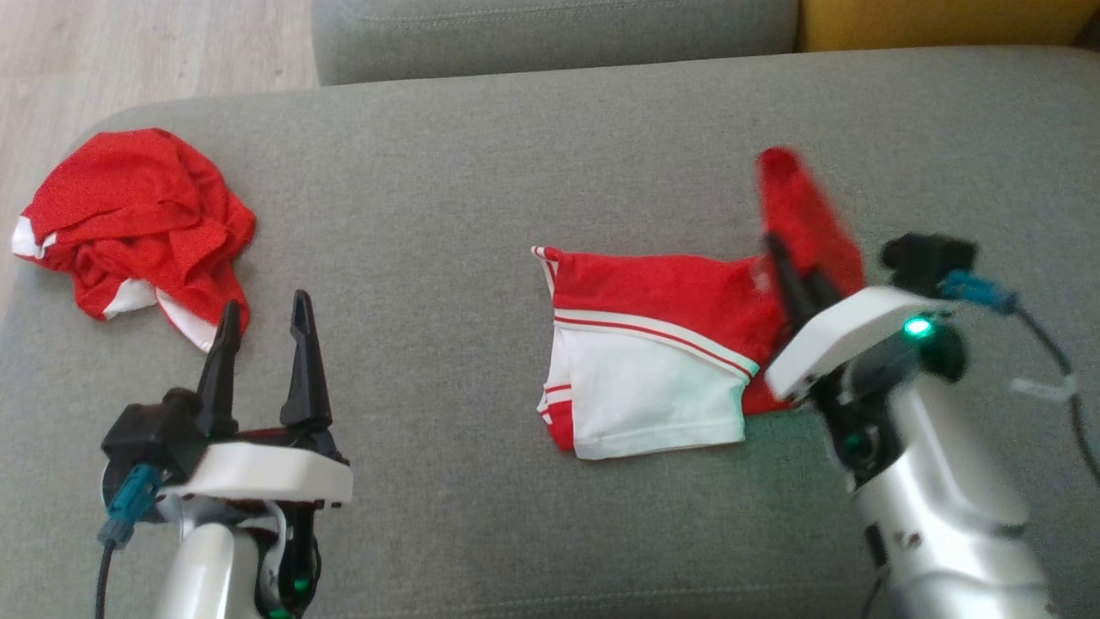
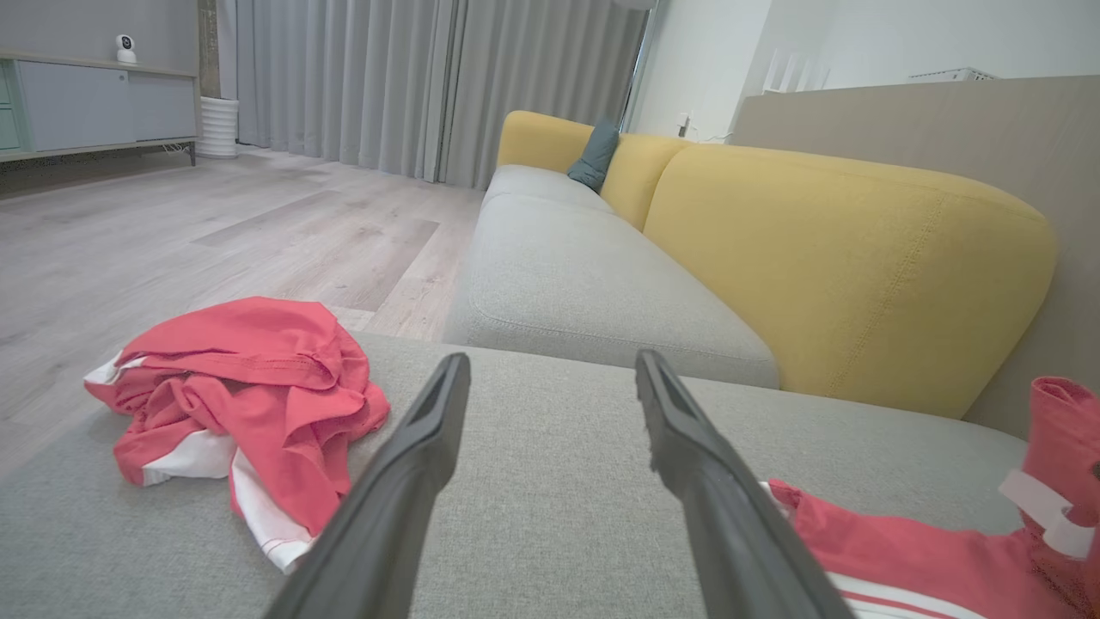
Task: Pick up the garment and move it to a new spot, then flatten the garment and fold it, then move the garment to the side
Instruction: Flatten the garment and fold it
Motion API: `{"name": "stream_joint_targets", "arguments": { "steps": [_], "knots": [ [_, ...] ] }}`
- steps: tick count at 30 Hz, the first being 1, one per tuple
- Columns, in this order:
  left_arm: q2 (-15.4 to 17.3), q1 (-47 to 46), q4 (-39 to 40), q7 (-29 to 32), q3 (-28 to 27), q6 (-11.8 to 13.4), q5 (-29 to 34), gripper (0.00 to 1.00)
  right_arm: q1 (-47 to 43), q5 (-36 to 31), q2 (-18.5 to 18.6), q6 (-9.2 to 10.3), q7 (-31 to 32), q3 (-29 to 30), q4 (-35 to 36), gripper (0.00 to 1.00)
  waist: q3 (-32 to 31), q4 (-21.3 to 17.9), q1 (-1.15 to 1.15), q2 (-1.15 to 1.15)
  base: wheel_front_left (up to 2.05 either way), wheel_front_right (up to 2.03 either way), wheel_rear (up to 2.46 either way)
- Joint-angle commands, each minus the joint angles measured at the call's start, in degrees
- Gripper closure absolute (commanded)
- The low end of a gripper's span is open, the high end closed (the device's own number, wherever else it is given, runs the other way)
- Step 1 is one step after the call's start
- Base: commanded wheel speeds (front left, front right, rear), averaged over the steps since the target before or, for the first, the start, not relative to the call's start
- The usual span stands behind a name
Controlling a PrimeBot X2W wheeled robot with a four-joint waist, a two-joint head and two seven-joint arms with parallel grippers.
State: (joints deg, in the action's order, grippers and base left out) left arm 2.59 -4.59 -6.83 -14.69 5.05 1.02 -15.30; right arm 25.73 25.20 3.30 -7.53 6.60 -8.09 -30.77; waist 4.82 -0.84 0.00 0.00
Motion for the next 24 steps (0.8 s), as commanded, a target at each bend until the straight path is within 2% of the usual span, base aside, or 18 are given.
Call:
{"name": "stream_joint_targets", "arguments": {
  "steps": [1, 5, 9, 15, 16, 19, 20, 21, 24],
  "knots": [
    [0.3, -0.9, 1.8, -0.3, -1.4, 0.4, -0.2, 0.0, 0.6, 2.5, -0.4, 0.04, 0.2, -3.2, 3.4, 1.0, -0.1, 0.1, 0.0, 0.0, 0.0, 0.0, 0.0],
    [0.3, -0.7, 1.9, -0.3, -1.2, 0.4, -0.5, 0.0, -1.5, 8.7, -0.4, 0.04, -0.5, -10.9, 6.3, 1.0, -0.2, 0.7, 0.0, 0.0, 0.0, 0.0, 0.0],
    [0.3, -0.8, 1.7, -0.3, -0.8, 0.5, -1.0, 0.0, -1.6, 12.1, -0.4, 0.04, -3.9, -16.5, 4.7, 1.0, 0.4, 1.6, 0.0, 0.0, 0.0, 0.0, 0.0],
    [0.3, -1.3, 1.3, -0.3, 0.2, 0.6, -1.5, 0.0, 0.0, 17.4, -0.4, 0.04, -8.4, -22.7, -0.5, 1.0, 1.4, 3.3, 0.0, 0.0, 0.0, 0.0, 0.0],
    [0.3, -1.5, 0.9, -0.3, 0.4, 0.5, -1.6, 0.0, 1.6, 20.1, -0.4, 0.04, -11.0, -26.1, -3.9, 1.0, 1.9, 4.2, 0.0, 0.0, 0.0, 0.0, 0.0],
    [0.3, -1.8, 0.6, -0.3, 0.6, 0.4, -1.7, 0.0, 3.2, 21.6, -0.4, 0.04, -13.4, -29.2, -7.3, 1.0, 2.3, 5.0, 0.0, 0.0, 0.0, 0.0, 0.0],
    [0.3, -1.8, 0.4, -0.3, 0.6, 0.4, -1.7, 0.0, 3.7, 21.7, -0.4, 0.04, -14.4, -30.0, -8.5, 0.97, 2.4, 5.2, 0.0, 0.0, 0.0, 0.0, 0.0],
    [0.3, -1.8, 0.3, -0.3, 0.6, 0.4, -1.7, 0.0, 3.9, 22.1, -0.4, 0.04, -15.0, -30.9, -9.5, 0.05, 2.5, 5.4, 0.0, 0.0, 0.0, 0.0, 0.0],
    [0.3, -1.9, 0.1, -0.3, 0.5, 0.4, -1.8, 0.0, 4.0, 24.0, -0.4, 0.04, -15.6, -33.4, -10.0, 0.0, 2.7, 5.6, 0.0, 0.0, 0.0, 0.0, 0.0]
  ]
}}
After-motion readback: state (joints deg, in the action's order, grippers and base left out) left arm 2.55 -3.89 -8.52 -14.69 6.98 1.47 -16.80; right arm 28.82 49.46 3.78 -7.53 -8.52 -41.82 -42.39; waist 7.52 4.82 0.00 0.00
